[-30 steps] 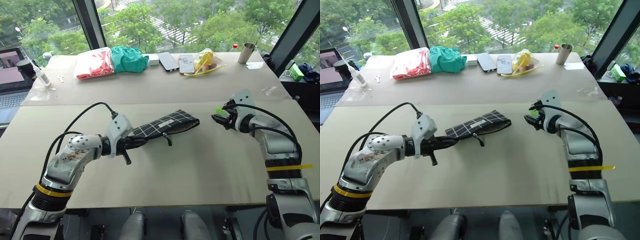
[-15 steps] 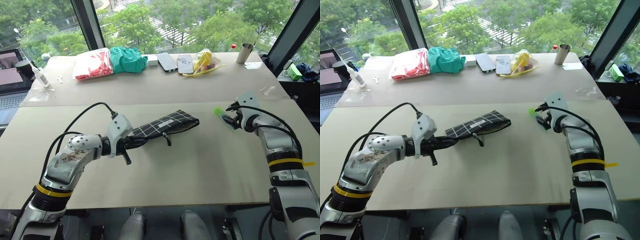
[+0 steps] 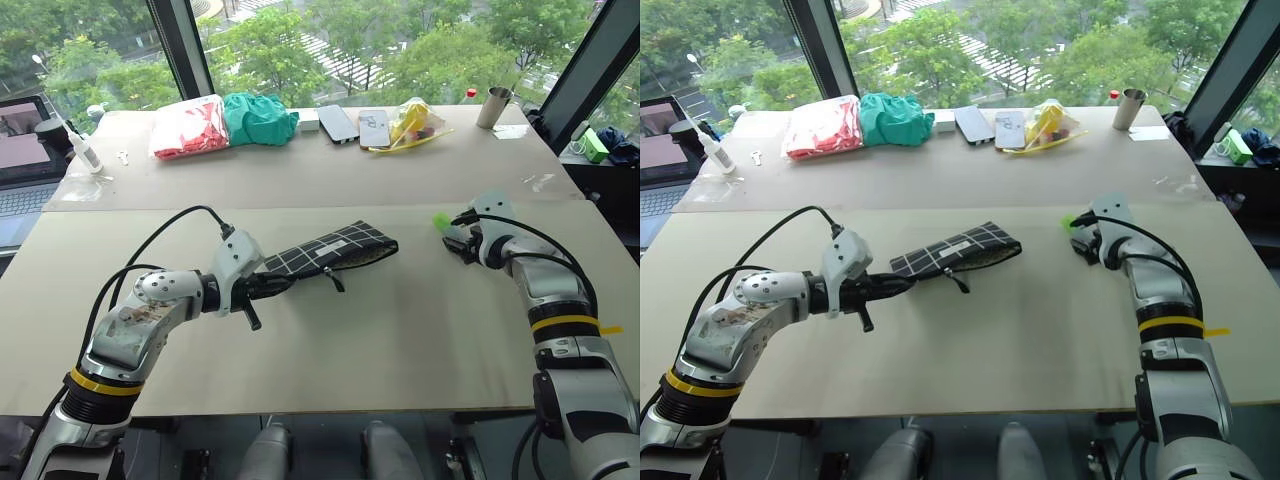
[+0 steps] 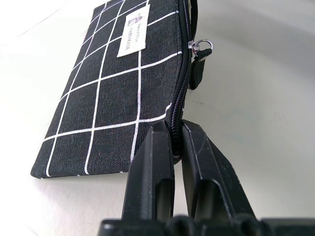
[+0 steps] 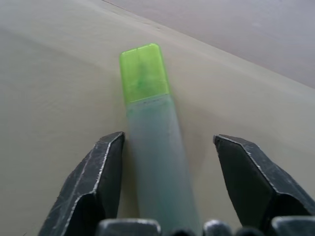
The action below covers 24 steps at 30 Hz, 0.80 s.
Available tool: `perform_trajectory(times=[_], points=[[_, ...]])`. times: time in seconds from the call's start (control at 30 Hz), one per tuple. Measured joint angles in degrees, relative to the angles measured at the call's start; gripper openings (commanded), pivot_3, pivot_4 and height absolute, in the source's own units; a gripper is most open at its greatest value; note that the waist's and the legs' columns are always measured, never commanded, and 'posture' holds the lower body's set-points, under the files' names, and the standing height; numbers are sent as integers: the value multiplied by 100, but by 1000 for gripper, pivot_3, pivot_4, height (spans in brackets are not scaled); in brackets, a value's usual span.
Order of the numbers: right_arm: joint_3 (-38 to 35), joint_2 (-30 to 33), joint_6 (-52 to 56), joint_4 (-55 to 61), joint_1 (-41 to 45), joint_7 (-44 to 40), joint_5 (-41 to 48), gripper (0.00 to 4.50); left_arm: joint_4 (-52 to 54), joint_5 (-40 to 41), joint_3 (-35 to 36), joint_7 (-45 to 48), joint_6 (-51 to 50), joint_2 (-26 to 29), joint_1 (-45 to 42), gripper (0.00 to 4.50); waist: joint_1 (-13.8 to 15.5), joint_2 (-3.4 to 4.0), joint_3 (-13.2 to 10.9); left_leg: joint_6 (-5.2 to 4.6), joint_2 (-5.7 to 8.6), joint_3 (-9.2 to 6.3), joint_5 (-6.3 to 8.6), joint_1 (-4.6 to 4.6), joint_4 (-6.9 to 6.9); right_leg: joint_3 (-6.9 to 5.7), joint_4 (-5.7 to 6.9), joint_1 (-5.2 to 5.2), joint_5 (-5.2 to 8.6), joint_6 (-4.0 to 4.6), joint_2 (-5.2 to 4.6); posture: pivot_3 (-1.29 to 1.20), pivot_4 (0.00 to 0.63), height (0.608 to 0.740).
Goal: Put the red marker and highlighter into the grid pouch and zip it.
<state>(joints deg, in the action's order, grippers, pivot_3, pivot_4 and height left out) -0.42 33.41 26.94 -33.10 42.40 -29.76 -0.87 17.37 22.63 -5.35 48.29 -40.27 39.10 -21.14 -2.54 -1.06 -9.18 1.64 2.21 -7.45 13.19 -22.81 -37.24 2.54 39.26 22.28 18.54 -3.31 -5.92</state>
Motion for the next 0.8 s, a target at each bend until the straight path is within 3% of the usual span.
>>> perform_trajectory(times=[0.1,0.33,0.47,0.67,0.8], points=[[-1,-10,83,56,-23,-75,25,1036,0,0,0,1,0,15,0,0,10,0,0,0,1,-1,0,0,-1,0,0,-1,0,0,-1,0,150,740],[-12,36,238,264,-90,-275,114,1036,0,0,2,-1,0,32,-1,0,-3,0,0,0,0,-1,0,0,0,-1,0,0,0,0,0,0,150,740],[33,121,-203,925,-432,-784,235,1036,9,5,11,-2,0,36,-5,0,-11,1,-1,0,0,0,0,-6,0,1,0,8,0,0,-1,0,150,740],[432,1166,-1171,3087,-573,-2313,356,1036,18,10,27,1,0,42,-14,0,-9,6,-4,-2,-3,-5,1,-4,2,-5,-5,4,0,-1,4,0,150,740],[1073,1365,-1674,3544,-699,-2706,-55,1036,18,10,26,8,0,43,-16,0,-6,5,-4,-2,-3,-3,1,-5,-1,-3,-5,4,0,-1,3,0,150,740]])
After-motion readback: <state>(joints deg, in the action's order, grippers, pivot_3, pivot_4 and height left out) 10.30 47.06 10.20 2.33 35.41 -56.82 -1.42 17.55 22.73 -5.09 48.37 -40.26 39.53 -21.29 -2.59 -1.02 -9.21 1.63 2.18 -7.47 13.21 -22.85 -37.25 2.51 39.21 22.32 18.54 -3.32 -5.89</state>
